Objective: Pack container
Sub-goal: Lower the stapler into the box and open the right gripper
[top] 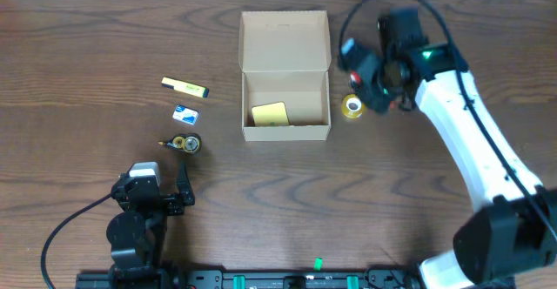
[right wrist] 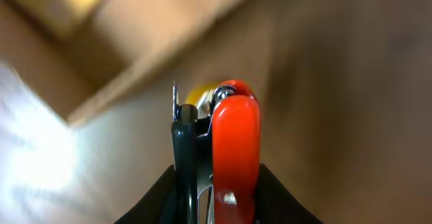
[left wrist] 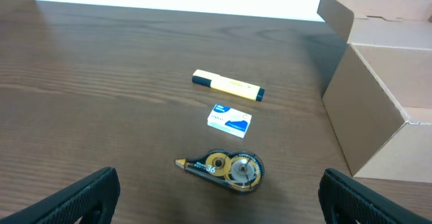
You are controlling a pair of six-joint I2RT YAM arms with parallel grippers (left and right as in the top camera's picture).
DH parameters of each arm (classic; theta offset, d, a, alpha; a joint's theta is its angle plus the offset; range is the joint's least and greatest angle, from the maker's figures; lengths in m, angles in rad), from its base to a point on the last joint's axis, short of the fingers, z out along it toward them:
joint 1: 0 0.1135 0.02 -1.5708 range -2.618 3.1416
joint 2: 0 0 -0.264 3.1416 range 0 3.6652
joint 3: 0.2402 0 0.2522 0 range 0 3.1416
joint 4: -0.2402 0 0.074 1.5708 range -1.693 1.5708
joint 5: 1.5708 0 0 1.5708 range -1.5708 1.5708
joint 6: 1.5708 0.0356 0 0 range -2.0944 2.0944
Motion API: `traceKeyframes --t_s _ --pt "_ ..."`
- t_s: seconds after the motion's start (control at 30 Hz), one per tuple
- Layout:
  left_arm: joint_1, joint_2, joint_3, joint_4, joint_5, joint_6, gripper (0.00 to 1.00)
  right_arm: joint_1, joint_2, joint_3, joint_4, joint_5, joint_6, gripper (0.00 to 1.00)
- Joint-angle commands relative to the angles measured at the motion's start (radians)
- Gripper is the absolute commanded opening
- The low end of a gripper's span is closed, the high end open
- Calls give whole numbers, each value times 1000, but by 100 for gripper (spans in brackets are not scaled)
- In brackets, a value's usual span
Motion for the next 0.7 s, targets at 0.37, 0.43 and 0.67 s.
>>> traceKeyframes --t_s 0.37,0.43,0.67 --pt "-4 -6 -22 -6 -11 -6 95 182 74 84 198 -205 -80 1" --pt "-4 -6 -22 -6 -11 -6 95 200 103 84 205 -204 -121 1" --pt "-4 -6 -22 -6 -11 -6 95 249 184 84 223 -205 -263 1"
